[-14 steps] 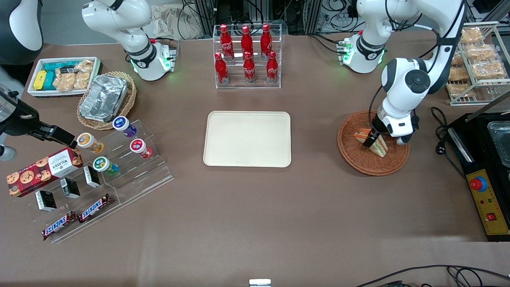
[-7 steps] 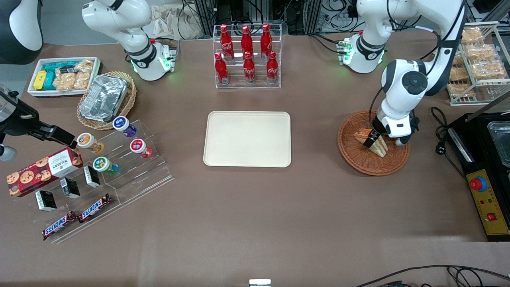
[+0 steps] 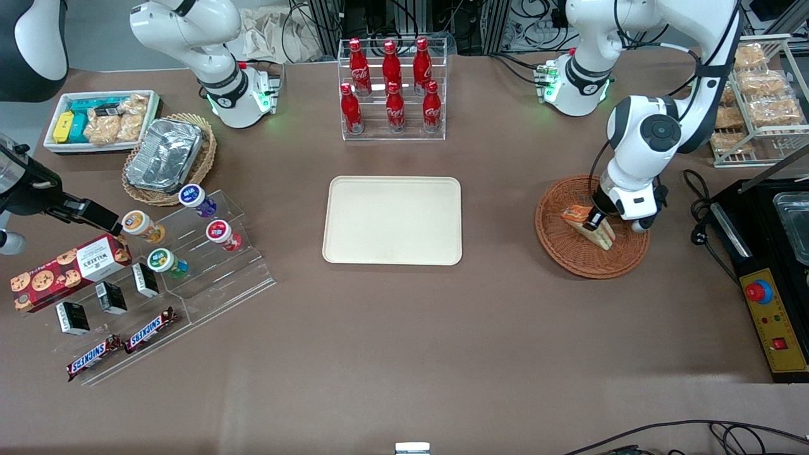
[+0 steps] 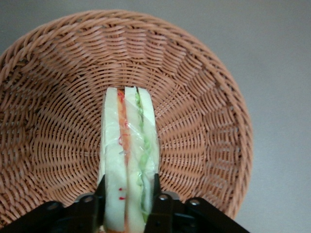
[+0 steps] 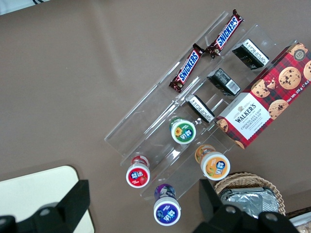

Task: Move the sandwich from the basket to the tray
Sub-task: 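Close the left gripper on the sandwich, then lift the sandwich and carry it with the left gripper to the tray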

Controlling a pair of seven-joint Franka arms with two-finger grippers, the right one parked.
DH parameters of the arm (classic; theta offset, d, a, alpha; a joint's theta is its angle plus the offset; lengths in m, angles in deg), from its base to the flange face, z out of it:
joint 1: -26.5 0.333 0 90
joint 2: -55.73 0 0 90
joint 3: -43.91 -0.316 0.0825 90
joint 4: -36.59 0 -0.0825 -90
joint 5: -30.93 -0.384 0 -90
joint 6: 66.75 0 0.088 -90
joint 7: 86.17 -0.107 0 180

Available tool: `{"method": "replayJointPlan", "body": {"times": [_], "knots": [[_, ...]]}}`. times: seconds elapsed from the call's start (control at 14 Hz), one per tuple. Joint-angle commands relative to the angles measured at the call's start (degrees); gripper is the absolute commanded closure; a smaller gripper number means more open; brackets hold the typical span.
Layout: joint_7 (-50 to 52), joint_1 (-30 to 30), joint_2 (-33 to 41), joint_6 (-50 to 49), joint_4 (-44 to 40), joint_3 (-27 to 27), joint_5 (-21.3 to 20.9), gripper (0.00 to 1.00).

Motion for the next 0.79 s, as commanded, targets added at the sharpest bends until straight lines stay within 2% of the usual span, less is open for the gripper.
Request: {"method": "replayJointPlan", "body": {"times": [0.0,0.07,0.36,0.5,0.71], "knots": [[2.7,-0.3,3.4,-11.9,-5.6,-0.2,-1.9,0.88],[2.5,-0.3,4.1,-18.0,-8.8,0.0,-1.9,0.91],[1.3,-0.6,5.2,-39.3,-24.0,2.2,-1.8,0.93],[1.5,-0.7,5.0,-46.1,-30.8,4.3,-1.7,0.99],[-1.7,-0.6,4.3,-54.2,-39.3,7.9,-0.7,1.00]]}}
